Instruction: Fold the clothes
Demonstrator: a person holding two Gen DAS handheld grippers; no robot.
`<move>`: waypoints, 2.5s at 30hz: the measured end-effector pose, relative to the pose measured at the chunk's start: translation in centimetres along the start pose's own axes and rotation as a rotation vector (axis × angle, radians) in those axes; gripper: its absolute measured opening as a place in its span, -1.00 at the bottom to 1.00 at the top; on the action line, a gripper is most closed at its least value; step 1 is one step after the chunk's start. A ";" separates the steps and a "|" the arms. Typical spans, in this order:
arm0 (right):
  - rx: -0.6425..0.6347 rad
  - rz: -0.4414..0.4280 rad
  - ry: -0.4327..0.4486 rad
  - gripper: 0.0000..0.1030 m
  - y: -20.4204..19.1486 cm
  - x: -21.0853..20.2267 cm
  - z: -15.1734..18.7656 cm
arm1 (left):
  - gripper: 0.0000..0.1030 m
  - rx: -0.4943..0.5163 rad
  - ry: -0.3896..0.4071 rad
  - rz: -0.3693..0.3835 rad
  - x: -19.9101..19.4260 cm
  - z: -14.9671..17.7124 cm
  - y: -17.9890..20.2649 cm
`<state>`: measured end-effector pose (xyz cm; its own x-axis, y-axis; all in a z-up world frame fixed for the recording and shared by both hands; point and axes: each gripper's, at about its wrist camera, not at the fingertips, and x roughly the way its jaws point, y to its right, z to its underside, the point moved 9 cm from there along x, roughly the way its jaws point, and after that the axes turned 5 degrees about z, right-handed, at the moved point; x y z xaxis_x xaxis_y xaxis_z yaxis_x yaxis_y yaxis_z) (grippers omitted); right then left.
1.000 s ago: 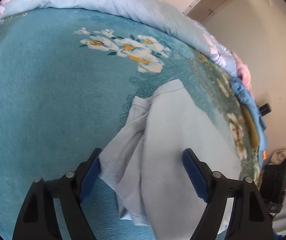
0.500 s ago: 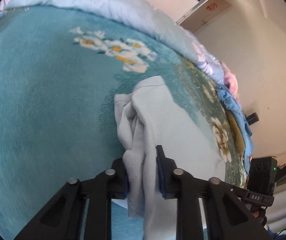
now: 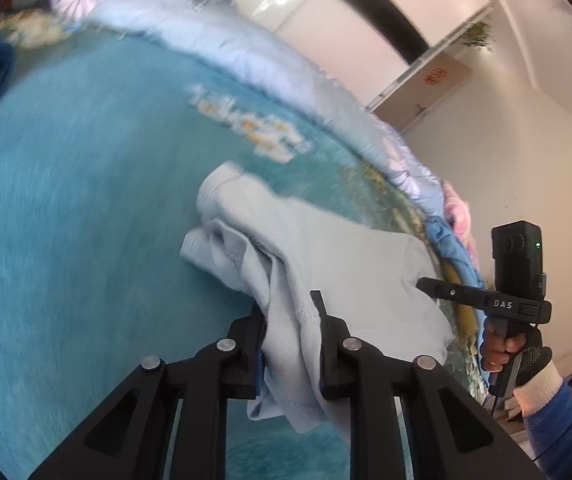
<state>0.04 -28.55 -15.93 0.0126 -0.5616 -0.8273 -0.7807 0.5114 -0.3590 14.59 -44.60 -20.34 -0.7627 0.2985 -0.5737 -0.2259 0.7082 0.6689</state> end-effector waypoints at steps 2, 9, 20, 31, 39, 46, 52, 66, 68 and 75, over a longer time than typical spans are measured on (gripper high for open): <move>0.005 0.011 -0.014 -0.76 0.3 0.7 0.7 | -0.56 0.003 -0.013 -0.023 0.2 0.1 -0.5; 0.128 0.017 0.037 -0.58 2.0 0.1 2.5 | -0.24 0.000 -0.024 -0.077 -1.2 0.0 -0.8; 0.311 0.004 0.143 -0.35 0.6 -3.1 7.4 | -0.23 -0.088 -0.039 0.003 -5.2 3.9 1.1; 0.350 0.043 0.119 -0.32 0.0 -1.8 9.3 | -0.23 -0.124 -0.091 0.063 -2.9 4.9 3.1; 0.335 0.072 0.150 -0.65 -0.6 -2.2 8.5 | -0.89 -0.063 -0.041 0.035 -3.1 3.2 4.0; 0.283 0.096 0.189 -0.85 -2.2 -3.8 8.6 | -0.93 0.008 0.070 0.043 -6.6 -0.1 3.8; 0.286 0.113 0.134 -0.85 -2.2 -2.4 10.7 | -0.92 -0.044 0.041 0.047 -6.2 1.5 2.2; 0.284 0.161 0.165 -0.48 -1.3 -3.5 9.9 | -0.05 -0.050 -0.078 0.029 -3.4 5.0 3.0; 0.275 0.167 0.156 -0.48 -1.4 -3.1 9.7 | -0.06 -0.042 -0.072 0.035 -3.2 5.2 3.4; 0.272 0.193 0.135 -0.53 -1.4 -2.0 9.0 | -0.11 -0.066 -0.057 0.026 -2.4 4.5 3.7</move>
<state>6.68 -22.32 -17.69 -0.2156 -0.5090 -0.8333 -0.5658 0.7607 -0.3183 18.33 -39.78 -18.64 -0.7333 0.3535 -0.5808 -0.2474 0.6569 0.7122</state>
